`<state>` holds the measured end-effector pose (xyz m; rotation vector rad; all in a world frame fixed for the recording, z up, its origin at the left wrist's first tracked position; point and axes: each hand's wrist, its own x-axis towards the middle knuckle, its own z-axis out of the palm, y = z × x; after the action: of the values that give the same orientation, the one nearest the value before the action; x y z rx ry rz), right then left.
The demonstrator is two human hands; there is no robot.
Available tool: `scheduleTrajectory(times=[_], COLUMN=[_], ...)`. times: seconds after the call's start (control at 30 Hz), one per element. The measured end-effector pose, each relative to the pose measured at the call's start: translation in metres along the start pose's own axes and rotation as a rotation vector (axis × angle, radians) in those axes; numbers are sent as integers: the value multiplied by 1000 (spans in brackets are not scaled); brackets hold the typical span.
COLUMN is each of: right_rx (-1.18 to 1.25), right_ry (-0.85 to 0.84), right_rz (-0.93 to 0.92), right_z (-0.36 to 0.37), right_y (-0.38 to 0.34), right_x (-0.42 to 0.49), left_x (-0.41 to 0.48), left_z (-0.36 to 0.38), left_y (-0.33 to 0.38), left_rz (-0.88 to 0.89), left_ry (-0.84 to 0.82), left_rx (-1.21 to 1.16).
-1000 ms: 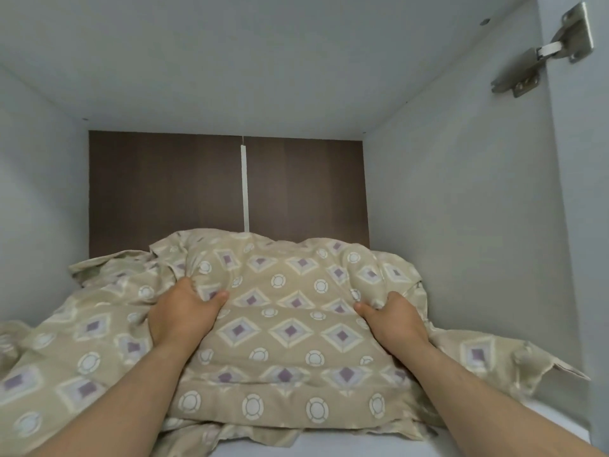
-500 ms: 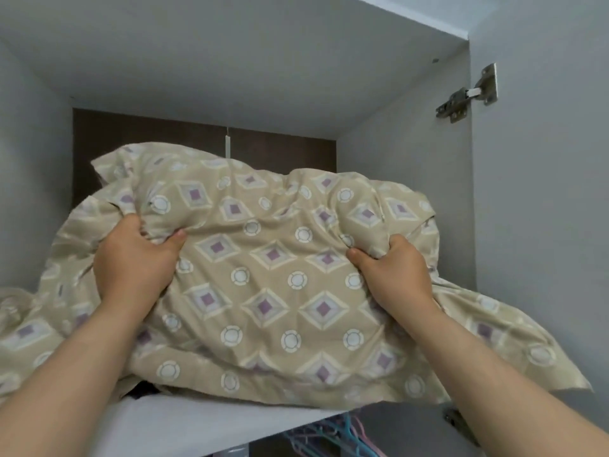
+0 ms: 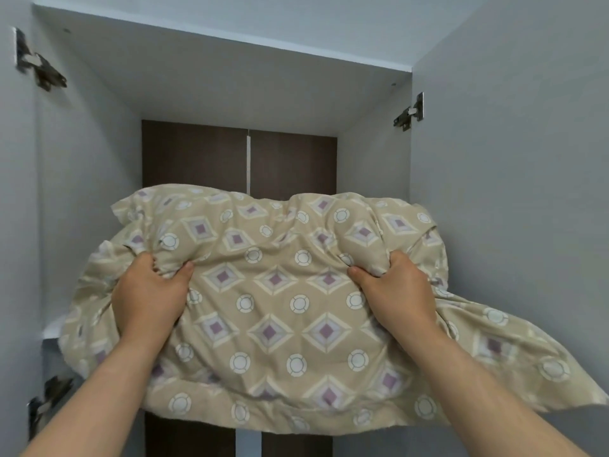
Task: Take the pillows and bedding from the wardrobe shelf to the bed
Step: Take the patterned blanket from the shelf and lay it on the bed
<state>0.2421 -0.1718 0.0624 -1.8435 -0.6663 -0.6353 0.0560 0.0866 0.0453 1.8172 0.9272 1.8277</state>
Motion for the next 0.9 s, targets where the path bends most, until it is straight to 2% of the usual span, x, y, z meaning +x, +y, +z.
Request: scheduleTrajectory(times=[0.17,0.5,0.9], right_rx=[-12,-56,-216], right_ry=[-41,-11,89], right_rz=[17,27,159], right_z=[-46,-107,-161], right_y=[-5,-29,-46], right_x=[-47,-110,-198], left_x=[-42,-79,-125], left_z=[-53,-118,-137], left_y=[17,35,19], left_rz=[-20,-36,-95], left_ry=[1,-42,-268], left_rx=[29,-50,-302])
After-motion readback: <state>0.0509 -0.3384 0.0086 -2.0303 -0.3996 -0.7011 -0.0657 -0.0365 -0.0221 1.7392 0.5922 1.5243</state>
